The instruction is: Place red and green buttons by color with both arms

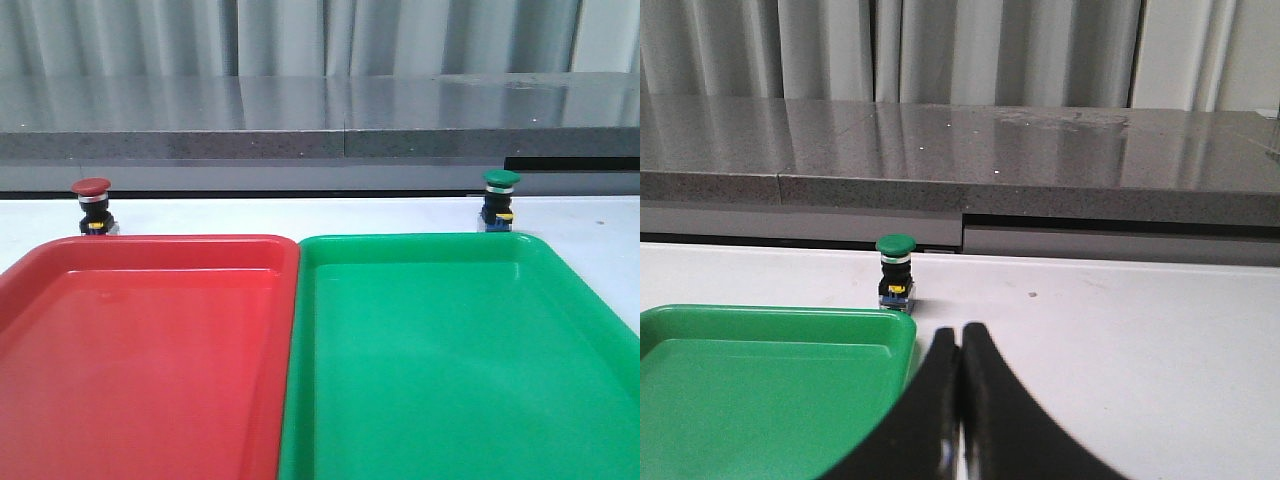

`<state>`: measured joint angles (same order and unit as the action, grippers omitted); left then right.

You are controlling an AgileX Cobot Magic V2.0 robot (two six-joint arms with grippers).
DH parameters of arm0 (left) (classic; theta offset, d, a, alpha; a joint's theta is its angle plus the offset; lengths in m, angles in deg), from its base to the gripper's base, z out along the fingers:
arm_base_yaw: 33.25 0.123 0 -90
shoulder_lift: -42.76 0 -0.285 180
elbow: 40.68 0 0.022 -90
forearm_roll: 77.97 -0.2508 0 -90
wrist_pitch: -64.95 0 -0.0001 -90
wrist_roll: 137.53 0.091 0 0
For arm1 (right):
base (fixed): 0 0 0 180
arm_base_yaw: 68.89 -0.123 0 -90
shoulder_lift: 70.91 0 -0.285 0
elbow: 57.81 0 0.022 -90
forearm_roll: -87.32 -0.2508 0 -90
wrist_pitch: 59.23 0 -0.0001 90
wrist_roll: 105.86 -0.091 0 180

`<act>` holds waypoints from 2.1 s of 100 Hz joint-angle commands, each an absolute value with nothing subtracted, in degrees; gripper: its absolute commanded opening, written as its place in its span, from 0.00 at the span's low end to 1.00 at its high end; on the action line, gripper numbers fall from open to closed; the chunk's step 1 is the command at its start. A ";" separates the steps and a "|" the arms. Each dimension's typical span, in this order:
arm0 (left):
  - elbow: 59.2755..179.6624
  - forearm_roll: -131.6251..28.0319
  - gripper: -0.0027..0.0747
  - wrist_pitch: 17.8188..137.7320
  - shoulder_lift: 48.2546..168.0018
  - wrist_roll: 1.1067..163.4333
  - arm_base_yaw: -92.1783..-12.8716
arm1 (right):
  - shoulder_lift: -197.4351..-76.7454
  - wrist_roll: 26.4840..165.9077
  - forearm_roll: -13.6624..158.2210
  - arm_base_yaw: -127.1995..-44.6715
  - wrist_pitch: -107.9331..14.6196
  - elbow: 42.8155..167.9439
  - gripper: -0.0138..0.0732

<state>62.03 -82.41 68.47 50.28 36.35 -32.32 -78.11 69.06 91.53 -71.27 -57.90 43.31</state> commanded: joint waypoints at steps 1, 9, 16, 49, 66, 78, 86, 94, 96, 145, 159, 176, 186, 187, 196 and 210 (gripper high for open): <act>60.58 -82.36 0.01 63.61 48.36 36.34 -32.13 | -77.14 69.10 91.43 -70.94 -63.14 44.25 0.08; 60.58 -82.36 0.01 63.61 48.36 36.34 -32.13 | -77.14 69.10 91.43 -70.94 -63.14 44.25 0.08; 60.58 -82.36 0.01 63.61 48.36 36.34 -32.13 | -77.14 69.10 91.43 -70.94 -63.14 44.25 0.08; 61.77 -81.82 0.01 64.95 48.48 36.34 -32.13 | -77.14 69.10 91.43 -70.94 -63.14 44.25 0.08; 67.73 -77.45 0.01 72.06 50.59 36.24 -32.13 | -77.14 69.10 91.43 -70.94 -63.14 44.25 0.08; 74.37 -74.88 0.01 77.06 55.13 36.10 -32.13 | -77.14 69.10 91.43 -70.94 -63.14 44.25 0.08; 80.75 -74.75 0.01 84.29 59.63 35.94 -32.13 | -77.14 69.10 91.43 -70.94 -63.14 44.25 0.08; 86.33 -74.75 0.01 91.62 64.13 35.94 -32.13 | -77.14 69.10 91.43 -70.94 -63.14 44.25 0.08; 87.92 -74.75 0.01 93.42 65.52 35.94 -32.13 | -77.14 69.10 91.43 -70.94 -63.14 44.25 0.08; 107.46 -74.75 0.01 113.20 84.65 36.62 -32.13 | -77.14 69.10 91.43 -70.94 -63.14 44.25 0.08; 107.46 -74.75 0.02 113.20 85.24 39.16 -32.13 | -77.14 69.10 91.43 -70.94 -63.14 44.25 0.08; 107.46 -74.75 0.44 113.20 85.24 39.29 -32.13 | -77.14 69.10 91.43 -70.94 -63.14 44.25 0.08; 107.46 -74.75 0.81 113.20 85.24 39.29 -32.13 | -77.14 69.10 91.43 -70.94 -63.14 44.25 0.08; 107.46 -74.75 0.83 113.09 85.24 39.29 -32.13 | -77.14 69.10 91.43 -70.94 -63.14 44.25 0.08; 107.46 -74.75 0.97 112.96 85.24 39.29 -32.13 | -77.14 69.10 91.43 -70.94 -63.14 44.25 0.08; 107.46 -72.58 0.91 112.78 85.24 39.29 -32.13 | -77.14 69.10 91.43 -70.94 -63.14 44.25 0.08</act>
